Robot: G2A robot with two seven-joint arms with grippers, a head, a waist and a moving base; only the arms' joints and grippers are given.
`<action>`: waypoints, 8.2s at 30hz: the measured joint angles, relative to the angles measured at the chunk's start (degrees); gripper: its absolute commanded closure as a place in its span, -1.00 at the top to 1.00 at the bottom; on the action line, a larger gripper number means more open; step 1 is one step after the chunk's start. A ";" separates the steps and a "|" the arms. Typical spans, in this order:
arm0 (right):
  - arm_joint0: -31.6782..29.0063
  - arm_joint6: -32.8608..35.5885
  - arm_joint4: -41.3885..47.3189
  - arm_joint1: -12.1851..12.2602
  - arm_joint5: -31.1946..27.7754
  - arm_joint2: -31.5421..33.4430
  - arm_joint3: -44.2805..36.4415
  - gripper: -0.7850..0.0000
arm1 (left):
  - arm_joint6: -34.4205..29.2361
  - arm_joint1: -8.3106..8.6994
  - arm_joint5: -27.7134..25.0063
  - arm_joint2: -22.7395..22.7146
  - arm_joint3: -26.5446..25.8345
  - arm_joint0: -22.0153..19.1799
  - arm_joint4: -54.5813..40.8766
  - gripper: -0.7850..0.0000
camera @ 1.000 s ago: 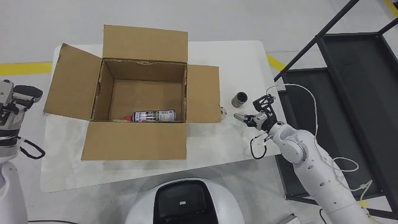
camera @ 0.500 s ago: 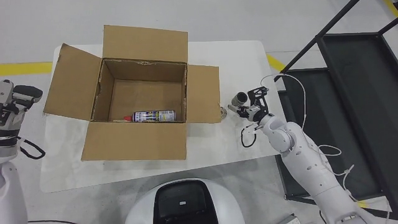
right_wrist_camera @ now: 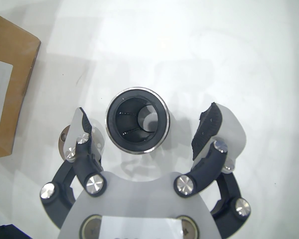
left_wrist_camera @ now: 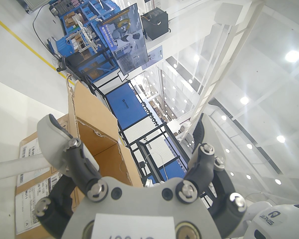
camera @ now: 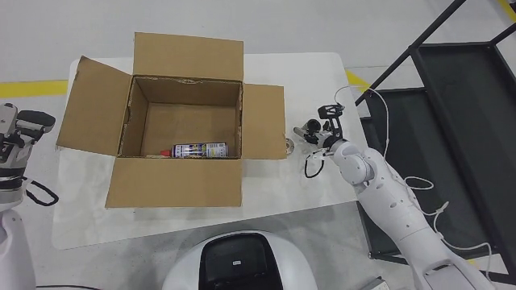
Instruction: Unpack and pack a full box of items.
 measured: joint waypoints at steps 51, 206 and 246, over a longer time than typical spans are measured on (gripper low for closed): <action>-8.08 14.39 -16.10 0.71 3.01 4.43 -40.21 -1.00 | 0.00 0.00 0.00 0.00 0.00 0.00 0.00 1.00; 44.70 8.29 0.78 -35.74 -11.92 -39.00 44.37 0.82 | 0.00 0.00 0.00 0.00 0.00 0.00 0.00 1.00; -4.25 6.78 -30.16 -14.35 -15.57 -1.66 -35.12 1.00 | 0.00 0.00 0.00 0.00 0.00 0.00 0.00 1.00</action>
